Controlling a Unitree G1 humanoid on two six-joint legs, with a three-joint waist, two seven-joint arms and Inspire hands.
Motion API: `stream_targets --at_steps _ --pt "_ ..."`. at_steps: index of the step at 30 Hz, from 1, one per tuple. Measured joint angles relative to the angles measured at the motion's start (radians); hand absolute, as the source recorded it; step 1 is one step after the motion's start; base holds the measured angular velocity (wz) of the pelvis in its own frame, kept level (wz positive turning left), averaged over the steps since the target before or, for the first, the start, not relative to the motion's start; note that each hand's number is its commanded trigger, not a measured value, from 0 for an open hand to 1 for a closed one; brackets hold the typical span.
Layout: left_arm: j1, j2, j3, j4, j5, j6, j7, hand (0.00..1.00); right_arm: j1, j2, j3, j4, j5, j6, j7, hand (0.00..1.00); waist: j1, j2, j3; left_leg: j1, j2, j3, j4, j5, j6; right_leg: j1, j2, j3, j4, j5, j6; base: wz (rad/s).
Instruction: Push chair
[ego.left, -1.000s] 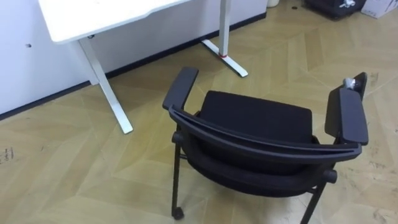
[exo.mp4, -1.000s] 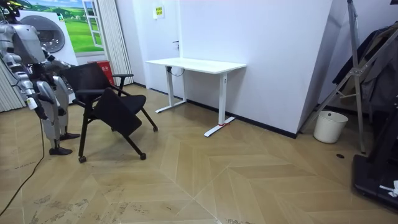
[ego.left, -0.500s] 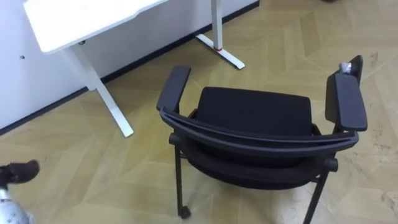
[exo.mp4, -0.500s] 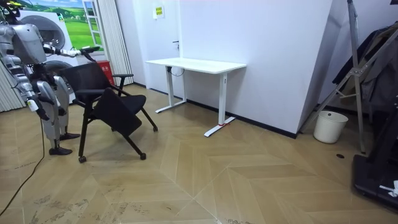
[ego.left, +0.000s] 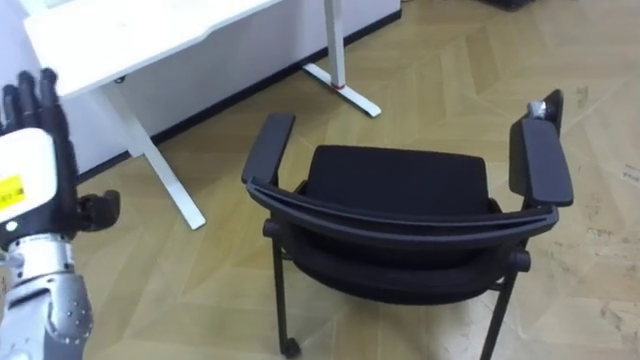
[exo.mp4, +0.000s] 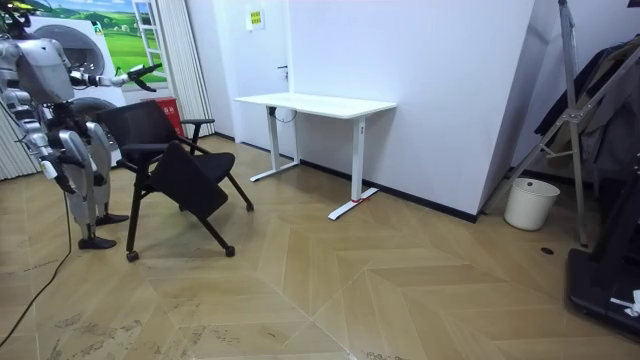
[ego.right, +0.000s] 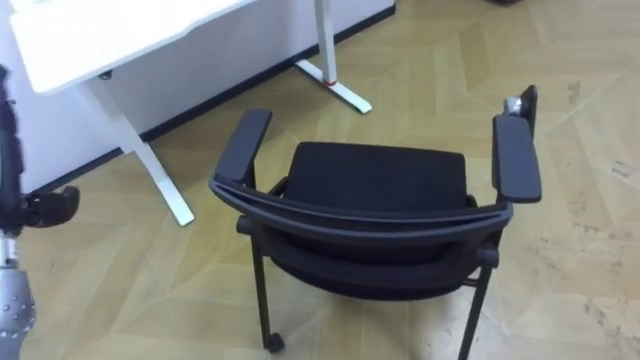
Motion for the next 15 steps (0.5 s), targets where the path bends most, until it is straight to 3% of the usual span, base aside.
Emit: stream_targets --at_steps 2,6,12,15 --pt "0.0 0.0 -0.032 0.0 0.026 0.005 -0.012 0.0 -0.007 0.0 0.011 0.017 0.004 -0.002 0.003 0.0 -0.01 -0.002 0.0017 0.0 0.0 0.0 0.0 0.0 0.0 0.0 0.0 0.004 0.0 0.0 0.0 0.0" --pt "0.0 0.001 -0.145 0.0 0.033 0.009 -0.064 0.0 -0.033 0.0 0.07 0.039 0.025 -0.007 0.008 0.0 -0.018 -0.008 0.0127 -0.002 0.0 0.011 -0.001 0.0 0.0 -0.008 0.0 0.015 0.0 0.0 0.0 -0.07" --pt "-0.004 0.004 -0.224 0.0 0.063 0.015 -0.155 0.0 -0.051 0.001 0.072 0.038 0.024 -0.014 0.024 0.0 -0.044 -0.009 0.0099 -0.011 0.0 0.021 0.001 0.0 0.0 -0.023 0.002 0.022 0.001 0.0 0.0 -0.07" --pt "-0.015 0.022 -0.249 0.0 0.063 0.023 -0.193 0.0 -0.049 0.001 0.073 0.038 0.026 -0.014 0.022 0.0 -0.052 -0.006 0.0079 -0.012 0.0 0.023 0.003 0.0 0.0 -0.023 0.002 0.024 0.001 0.0 0.0 -0.01"
